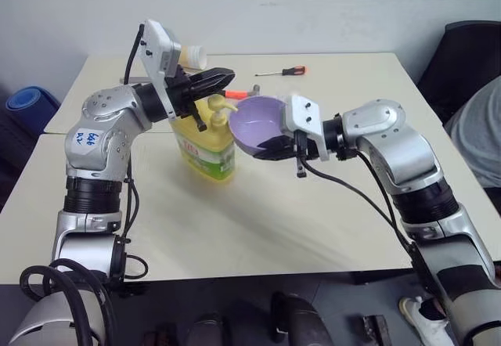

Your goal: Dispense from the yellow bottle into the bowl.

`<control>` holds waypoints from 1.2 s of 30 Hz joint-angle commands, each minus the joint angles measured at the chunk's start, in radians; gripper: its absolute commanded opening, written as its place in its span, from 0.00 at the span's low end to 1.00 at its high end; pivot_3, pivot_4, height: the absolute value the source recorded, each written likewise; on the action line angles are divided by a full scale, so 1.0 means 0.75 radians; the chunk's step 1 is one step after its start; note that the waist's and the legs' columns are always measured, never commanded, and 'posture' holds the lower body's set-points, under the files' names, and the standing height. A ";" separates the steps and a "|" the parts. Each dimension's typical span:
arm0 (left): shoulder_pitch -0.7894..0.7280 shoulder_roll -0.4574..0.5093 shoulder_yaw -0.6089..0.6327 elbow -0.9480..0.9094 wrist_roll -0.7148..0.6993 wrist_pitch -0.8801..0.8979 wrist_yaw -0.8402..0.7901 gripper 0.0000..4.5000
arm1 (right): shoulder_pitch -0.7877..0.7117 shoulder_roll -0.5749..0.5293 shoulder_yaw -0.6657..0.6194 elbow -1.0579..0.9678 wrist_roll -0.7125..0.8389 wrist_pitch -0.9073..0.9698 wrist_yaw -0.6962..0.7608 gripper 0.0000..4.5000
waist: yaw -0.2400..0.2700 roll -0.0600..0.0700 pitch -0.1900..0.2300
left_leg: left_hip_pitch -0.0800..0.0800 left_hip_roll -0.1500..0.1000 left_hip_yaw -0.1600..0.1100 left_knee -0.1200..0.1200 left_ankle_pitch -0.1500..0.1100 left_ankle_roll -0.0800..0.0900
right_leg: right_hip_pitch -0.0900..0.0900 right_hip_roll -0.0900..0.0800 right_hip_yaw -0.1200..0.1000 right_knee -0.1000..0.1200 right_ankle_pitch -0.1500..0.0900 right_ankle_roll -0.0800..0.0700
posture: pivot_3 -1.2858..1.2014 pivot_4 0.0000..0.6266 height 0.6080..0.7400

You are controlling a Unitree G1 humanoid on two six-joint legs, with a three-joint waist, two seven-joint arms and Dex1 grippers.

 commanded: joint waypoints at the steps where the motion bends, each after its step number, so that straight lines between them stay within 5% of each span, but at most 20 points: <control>1: -0.026 0.005 0.019 -0.048 0.006 0.029 0.011 0.00 | -0.043 0.024 -0.003 -0.013 -0.010 -0.027 -0.011 0.01 | 0.000 0.000 0.000 | 0.000 0.000 0.000 0.000 0.000 0.000 | 0.000 0.000 0.000 0.000 0.000 0.000 | 0.52 0.24 1.00; 36: 0.203 -0.050 -0.131 0.049 0.199 0.039 0.051 0.00 | -0.042 0.029 0.005 -0.089 -0.006 0.108 -0.001 0.01 | 0.002 0.006 -0.007 | 0.006 -0.001 0.001 0.002 0.000 0.000 | 0.002 -0.003 0.005 0.007 0.000 0.000 | 0.52 0.24 1.00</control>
